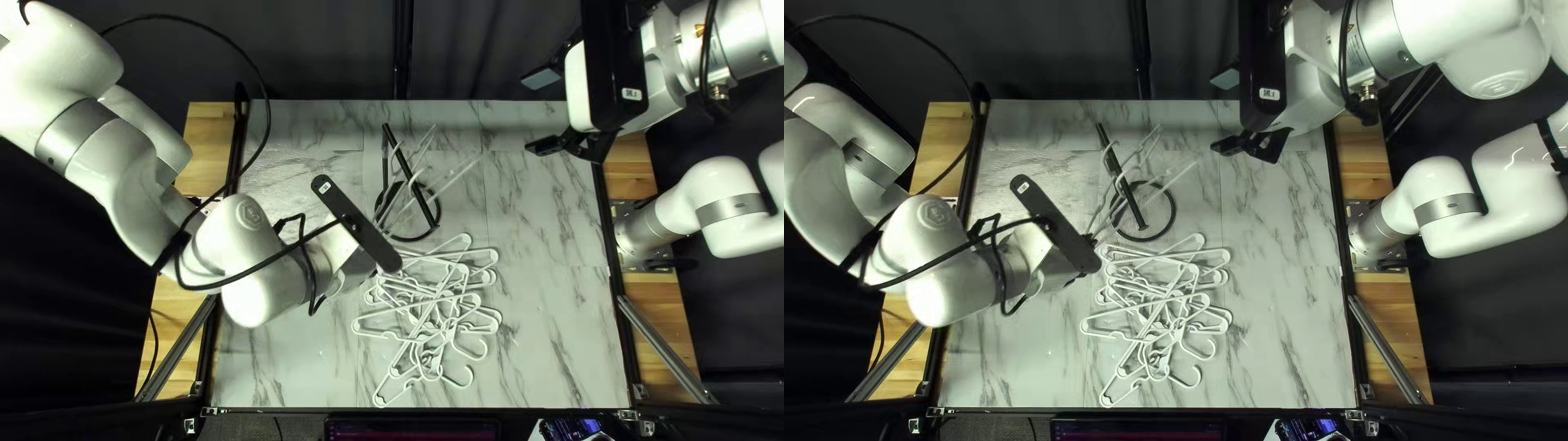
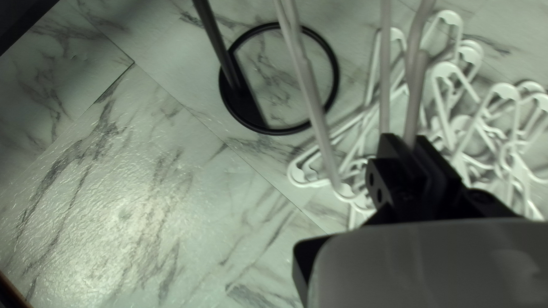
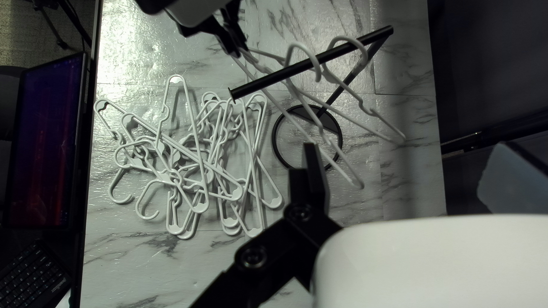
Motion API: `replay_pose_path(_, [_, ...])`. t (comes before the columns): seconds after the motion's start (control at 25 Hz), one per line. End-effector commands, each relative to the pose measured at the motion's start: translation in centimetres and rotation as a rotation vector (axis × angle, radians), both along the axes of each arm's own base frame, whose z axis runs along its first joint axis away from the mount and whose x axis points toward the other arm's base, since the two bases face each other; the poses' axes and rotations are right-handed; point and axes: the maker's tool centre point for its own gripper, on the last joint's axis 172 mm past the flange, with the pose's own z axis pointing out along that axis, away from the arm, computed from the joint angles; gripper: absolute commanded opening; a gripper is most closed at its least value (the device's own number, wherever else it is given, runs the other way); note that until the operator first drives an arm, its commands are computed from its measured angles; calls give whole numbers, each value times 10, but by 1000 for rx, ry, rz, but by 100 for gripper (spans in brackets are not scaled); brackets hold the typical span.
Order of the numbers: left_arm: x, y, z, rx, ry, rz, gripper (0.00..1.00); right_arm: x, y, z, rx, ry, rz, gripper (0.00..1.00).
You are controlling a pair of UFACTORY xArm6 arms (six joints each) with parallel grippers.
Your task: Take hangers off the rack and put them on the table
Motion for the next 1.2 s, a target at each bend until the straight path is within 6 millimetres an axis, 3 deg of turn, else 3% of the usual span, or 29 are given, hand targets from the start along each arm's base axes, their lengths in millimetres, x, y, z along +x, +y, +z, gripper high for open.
replay_pose_path(0.04, [-3,-22,7,9,22,-46,0,0,0,0,0,0,0,100])
replay_pose_path(0.16, [-12,-38,6,29,54,-80,0,0,0,0,0,0,0,100])
replay_pose_path(0.36, [-34,-63,-13,60,137,-188,0,0,0,0,0,0,0,100])
replay_pose_path(0.6, [-37,-91,-29,88,244,-392,0,0,0,0,0,0,0,100])
replay_pose_path(0.72, [-41,-91,-41,84,321,-496,0,0,0,0,0,0,0,100])
replay_pose_path(1.2, [-41,-88,-42,86,329,-498,0,0,0,0,0,0,0,100])
